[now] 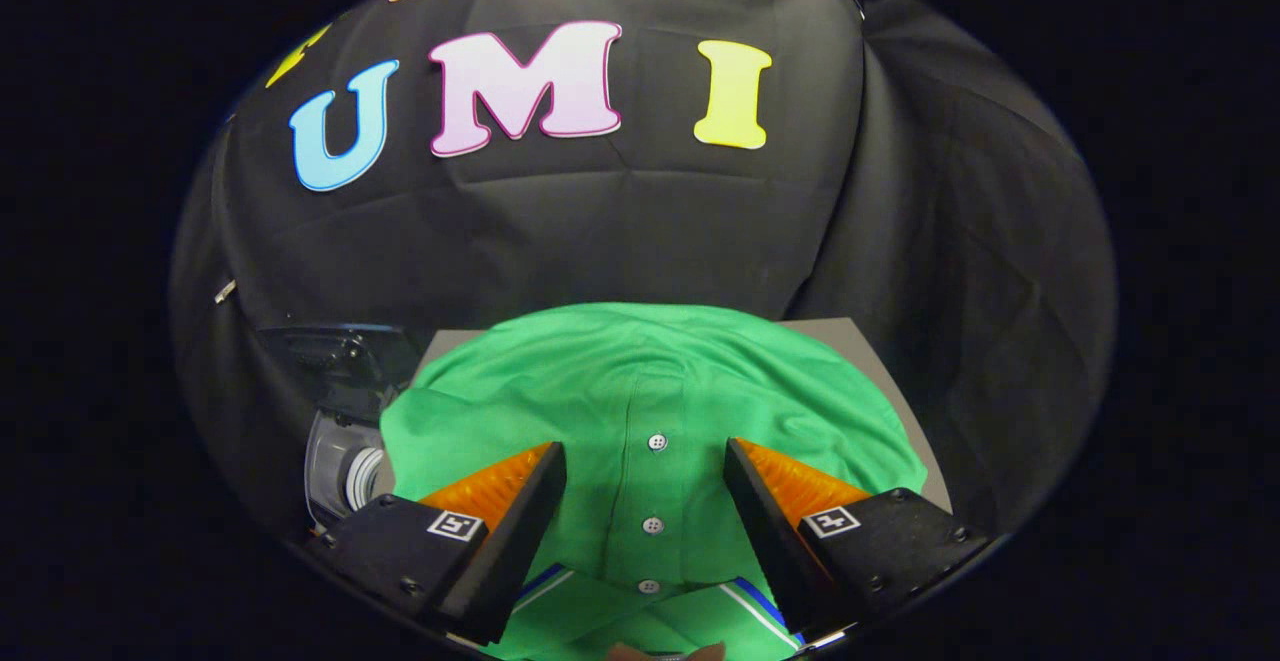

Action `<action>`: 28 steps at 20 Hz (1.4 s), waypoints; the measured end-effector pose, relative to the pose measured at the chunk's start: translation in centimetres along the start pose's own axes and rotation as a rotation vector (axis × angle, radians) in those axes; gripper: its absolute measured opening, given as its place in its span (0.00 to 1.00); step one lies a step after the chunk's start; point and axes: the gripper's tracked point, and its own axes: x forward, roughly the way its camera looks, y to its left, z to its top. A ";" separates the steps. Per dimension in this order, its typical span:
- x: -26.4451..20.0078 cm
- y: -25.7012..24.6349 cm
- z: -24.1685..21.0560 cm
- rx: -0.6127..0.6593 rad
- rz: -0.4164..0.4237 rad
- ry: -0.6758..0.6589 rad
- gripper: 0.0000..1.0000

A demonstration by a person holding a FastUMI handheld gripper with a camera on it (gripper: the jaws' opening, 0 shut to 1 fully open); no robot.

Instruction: Put the clothes into the washing machine and then close the washing machine lid.

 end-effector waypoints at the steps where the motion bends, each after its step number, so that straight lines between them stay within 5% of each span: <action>1: 0.4 -0.1 0.2 -0.001 0.001 -0.014 0.99; 6: 0.2 0.1 -0.1 0.003 -0.010 -0.010 0.75; 7: 0.3 0.0 0.8 0.011 -0.014 -0.037 0.25; 8: 0.0 0.2 0.5 0.028 -0.020 -0.029 0.25; 9: -0.3 0.2 0.7 0.034 -0.018 -0.036 0.15; 18: -10.1 2.4 10.4 0.163 0.148 -0.231 0.14; 28: -20.1 14.2 14.0 0.035 0.348 -0.376 0.14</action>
